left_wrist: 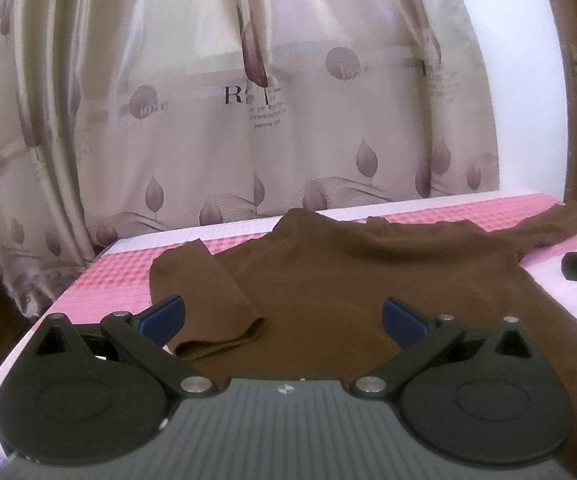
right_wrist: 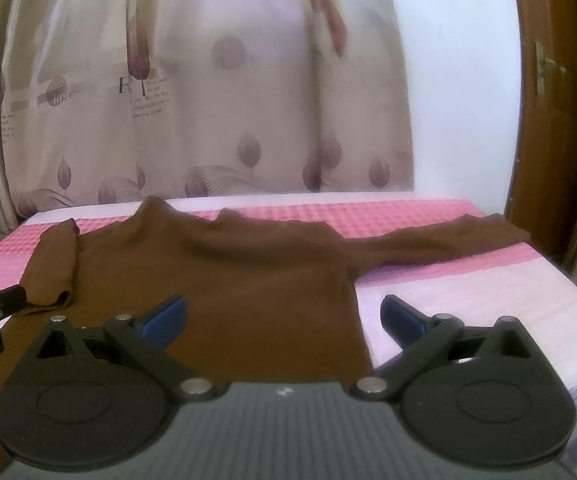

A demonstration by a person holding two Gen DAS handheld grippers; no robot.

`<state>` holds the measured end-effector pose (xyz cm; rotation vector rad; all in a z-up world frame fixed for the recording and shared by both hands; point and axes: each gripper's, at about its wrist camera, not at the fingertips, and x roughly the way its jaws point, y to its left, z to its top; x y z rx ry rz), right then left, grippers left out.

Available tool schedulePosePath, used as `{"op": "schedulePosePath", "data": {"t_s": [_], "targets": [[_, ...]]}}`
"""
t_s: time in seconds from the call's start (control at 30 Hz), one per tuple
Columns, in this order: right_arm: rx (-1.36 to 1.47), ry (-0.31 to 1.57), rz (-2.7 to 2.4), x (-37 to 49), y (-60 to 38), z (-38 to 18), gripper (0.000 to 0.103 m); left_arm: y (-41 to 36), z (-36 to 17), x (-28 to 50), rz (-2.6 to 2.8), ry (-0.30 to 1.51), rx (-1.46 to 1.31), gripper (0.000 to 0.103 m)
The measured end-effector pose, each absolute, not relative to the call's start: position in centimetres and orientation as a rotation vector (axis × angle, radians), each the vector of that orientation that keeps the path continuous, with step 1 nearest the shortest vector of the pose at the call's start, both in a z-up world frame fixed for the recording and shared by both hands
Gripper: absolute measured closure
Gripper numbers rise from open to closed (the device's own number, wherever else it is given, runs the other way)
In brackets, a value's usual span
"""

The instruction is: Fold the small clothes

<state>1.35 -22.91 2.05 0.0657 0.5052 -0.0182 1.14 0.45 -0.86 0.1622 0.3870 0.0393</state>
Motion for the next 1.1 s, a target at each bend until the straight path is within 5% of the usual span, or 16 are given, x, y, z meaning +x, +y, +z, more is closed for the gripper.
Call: {"op": "schedulePosePath", "data": {"t_s": [1.1], "targets": [[0.060, 0.567, 0.030, 2.8, -22.5, 0.8, 0.000, 3.7, -4.5, 3.9, 0.045, 0.404, 0.280, 0.001]]}}
